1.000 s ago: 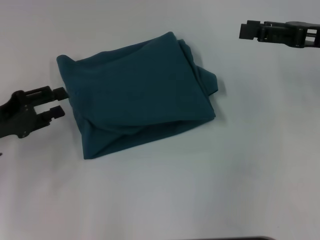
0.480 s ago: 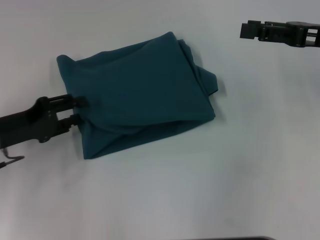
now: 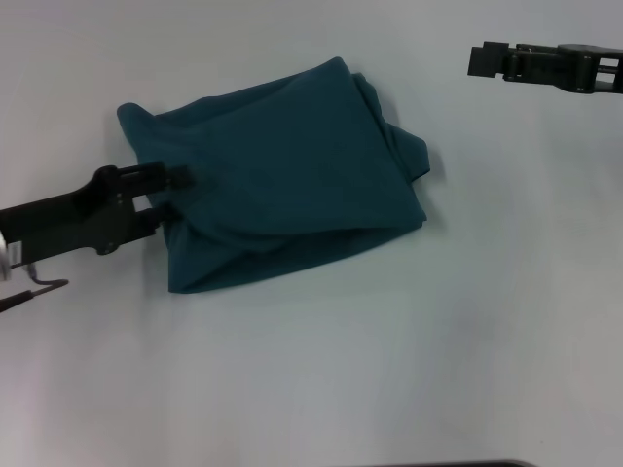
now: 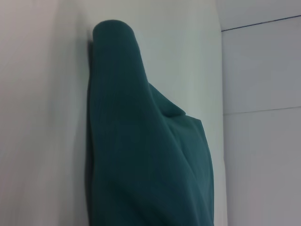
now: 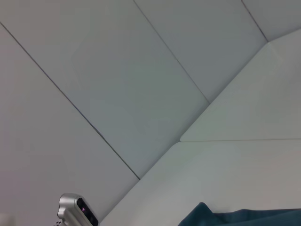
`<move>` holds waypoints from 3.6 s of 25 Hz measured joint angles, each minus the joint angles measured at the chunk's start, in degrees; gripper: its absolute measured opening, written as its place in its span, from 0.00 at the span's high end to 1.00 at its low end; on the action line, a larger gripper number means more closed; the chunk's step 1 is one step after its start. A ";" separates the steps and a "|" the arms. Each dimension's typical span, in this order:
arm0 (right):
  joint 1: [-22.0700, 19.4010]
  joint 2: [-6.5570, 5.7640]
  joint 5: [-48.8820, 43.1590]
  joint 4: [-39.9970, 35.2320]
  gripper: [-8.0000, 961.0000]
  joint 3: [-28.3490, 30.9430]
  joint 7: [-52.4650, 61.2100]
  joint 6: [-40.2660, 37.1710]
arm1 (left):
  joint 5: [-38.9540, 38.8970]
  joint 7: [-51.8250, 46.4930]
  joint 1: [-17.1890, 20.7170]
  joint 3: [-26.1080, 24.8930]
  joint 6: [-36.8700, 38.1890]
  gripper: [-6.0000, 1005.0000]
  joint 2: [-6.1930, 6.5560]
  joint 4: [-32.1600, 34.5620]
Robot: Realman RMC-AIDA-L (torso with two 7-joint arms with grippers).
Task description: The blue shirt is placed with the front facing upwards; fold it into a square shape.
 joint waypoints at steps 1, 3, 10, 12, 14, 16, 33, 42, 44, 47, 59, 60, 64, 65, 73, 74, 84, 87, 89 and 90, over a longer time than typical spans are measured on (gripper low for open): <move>0.03 -0.04 0.00 0.16 0.09 0.00 0.01 0.06 | 0.05 -0.07 0.13 -0.15 -0.01 0.42 0.13 -0.21; 0.12 -0.17 0.00 0.44 0.09 0.00 0.02 0.17 | -0.09 -0.67 0.93 -0.46 0.45 0.42 0.64 -1.23; 0.15 -0.35 0.00 0.52 0.09 0.00 0.02 0.54 | -0.53 -0.94 2.54 -2.88 4.11 0.41 1.81 -3.36; 0.15 -0.35 0.01 0.52 0.09 0.00 0.02 0.56 | -0.62 -0.59 2.61 -4.13 5.71 0.41 1.54 -4.90; 0.16 -0.35 0.01 0.52 0.09 0.00 0.03 0.64 | -0.63 -0.55 2.61 -4.32 6.47 0.41 1.35 -5.97; 0.16 -0.35 0.01 0.52 0.09 -0.03 0.02 0.71 | -0.67 -0.47 2.51 -4.37 6.84 0.41 1.27 -6.47; -2.19 2.04 1.59 -1.15 0.09 1.79 -11.82 0.93 | -19.52 55.12 4.00 -3.91 27.00 0.39 3.32 -1.47; -2.87 4.67 -5.16 -2.58 0.09 -2.79 -26.60 0.95 | -12.02 57.28 5.97 -3.56 24.46 0.38 4.35 -5.09; -2.66 5.93 -7.55 -2.32 0.09 -4.15 -30.95 1.23 | -9.90 60.09 6.25 -3.56 24.05 0.38 4.53 -4.83; -2.34 6.64 -7.94 0.00 0.09 -6.99 -34.70 1.07 | -7.18 64.33 6.62 -3.62 23.47 0.38 3.95 -4.24; -2.48 6.60 -3.73 8.68 0.09 -12.63 -41.27 -0.28 | -7.51 82.19 10.91 -4.86 22.59 0.39 1.25 0.60; -2.34 6.63 -3.72 9.29 0.09 -13.18 -41.43 -0.28 | -7.35 81.84 10.99 -4.77 22.80 0.39 1.68 0.73; -1.47 6.80 -3.68 12.53 0.09 -14.84 -41.61 0.79 | -6.61 79.23 11.37 -3.49 24.00 0.39 3.45 0.80; -1.29 6.81 -3.72 13.12 0.09 -15.06 -41.61 1.22 | -6.12 78.76 11.39 -3.24 24.07 0.39 3.68 0.80; -0.20 6.38 -4.56 11.30 0.09 -16.43 -34.46 2.92 | -0.04 70.58 8.91 -2.49 24.34 0.38 4.25 -4.56; -0.05 6.34 -4.90 10.51 0.09 -16.77 -33.32 2.95 | 1.00 69.04 8.19 -2.11 24.59 0.38 4.25 -5.80; 1.61 6.59 -5.02 9.38 0.09 -17.34 -31.58 5.97 | 2.76 67.54 6.21 0.23 24.19 0.39 3.66 -7.96; 1.66 6.58 -4.93 9.43 0.09 -17.36 -31.56 6.17 | 2.54 67.57 6.40 -0.56 24.17 0.39 3.68 -7.97; 1.50 6.53 -4.89 9.43 0.09 -17.38 -31.56 6.12 | 2.52 67.57 6.47 -0.96 24.17 0.39 3.69 -7.97; 1.43 6.52 -4.89 9.43 0.09 -17.38 -31.55 6.13 | 2.52 67.58 6.46 -1.00 24.17 0.39 3.69 -7.92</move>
